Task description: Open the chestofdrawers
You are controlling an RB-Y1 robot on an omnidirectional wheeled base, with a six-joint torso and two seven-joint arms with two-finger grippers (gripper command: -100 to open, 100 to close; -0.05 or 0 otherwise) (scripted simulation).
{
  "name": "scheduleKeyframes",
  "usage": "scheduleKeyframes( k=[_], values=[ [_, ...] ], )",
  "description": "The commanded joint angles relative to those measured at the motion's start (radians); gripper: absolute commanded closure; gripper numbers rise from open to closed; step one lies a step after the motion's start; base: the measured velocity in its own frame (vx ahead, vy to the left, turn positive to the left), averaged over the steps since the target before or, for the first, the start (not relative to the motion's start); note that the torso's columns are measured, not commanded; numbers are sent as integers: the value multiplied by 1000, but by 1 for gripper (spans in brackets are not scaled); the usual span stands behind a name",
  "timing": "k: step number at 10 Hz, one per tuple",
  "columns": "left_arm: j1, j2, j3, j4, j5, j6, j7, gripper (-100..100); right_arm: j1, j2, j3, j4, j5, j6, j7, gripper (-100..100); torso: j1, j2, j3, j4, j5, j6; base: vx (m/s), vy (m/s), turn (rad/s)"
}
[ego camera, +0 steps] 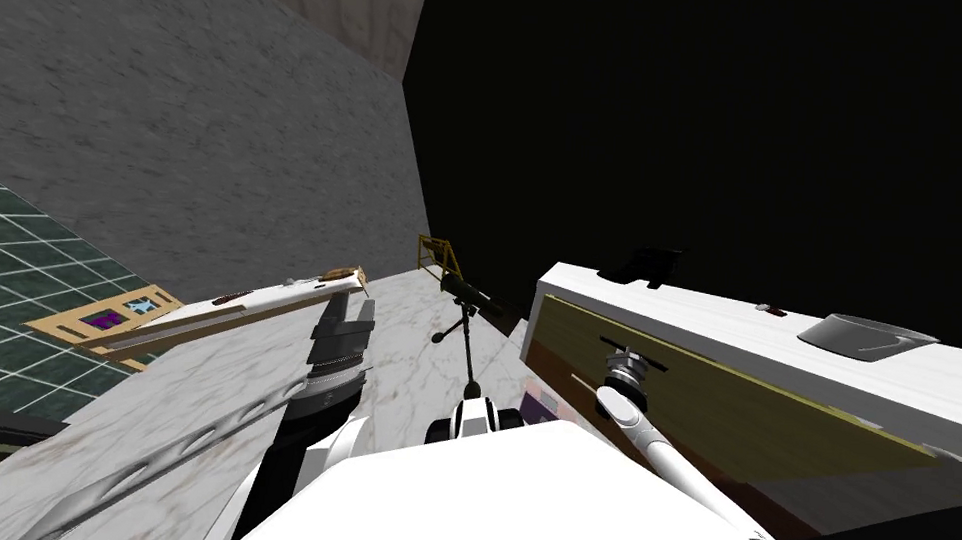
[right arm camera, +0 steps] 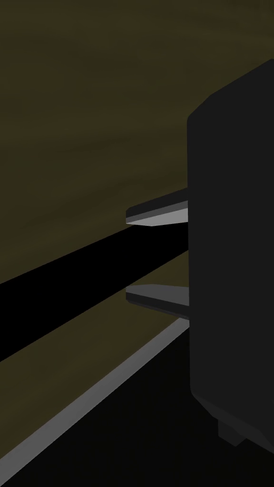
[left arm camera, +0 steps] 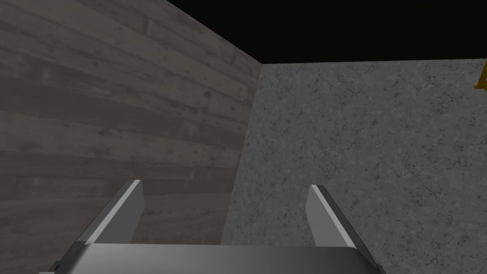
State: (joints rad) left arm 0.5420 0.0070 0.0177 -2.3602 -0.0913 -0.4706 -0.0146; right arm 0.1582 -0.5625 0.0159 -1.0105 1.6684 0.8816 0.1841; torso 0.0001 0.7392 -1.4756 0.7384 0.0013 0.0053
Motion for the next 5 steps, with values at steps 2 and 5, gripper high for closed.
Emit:
scheduleKeyframes(
  k=[2,5],
  values=[
    [0,0,0,0,0,0,0,0,-51,-9,91,17,5,11,-18,100,-3,3,2,1,-3,-4,38,14,-181],
    [0,0,0,0,0,0,0,0,-109,-20,188,28,10,17,-31,100,-1,0,0,-1,-2,-1,55,26,-336]
  ],
)
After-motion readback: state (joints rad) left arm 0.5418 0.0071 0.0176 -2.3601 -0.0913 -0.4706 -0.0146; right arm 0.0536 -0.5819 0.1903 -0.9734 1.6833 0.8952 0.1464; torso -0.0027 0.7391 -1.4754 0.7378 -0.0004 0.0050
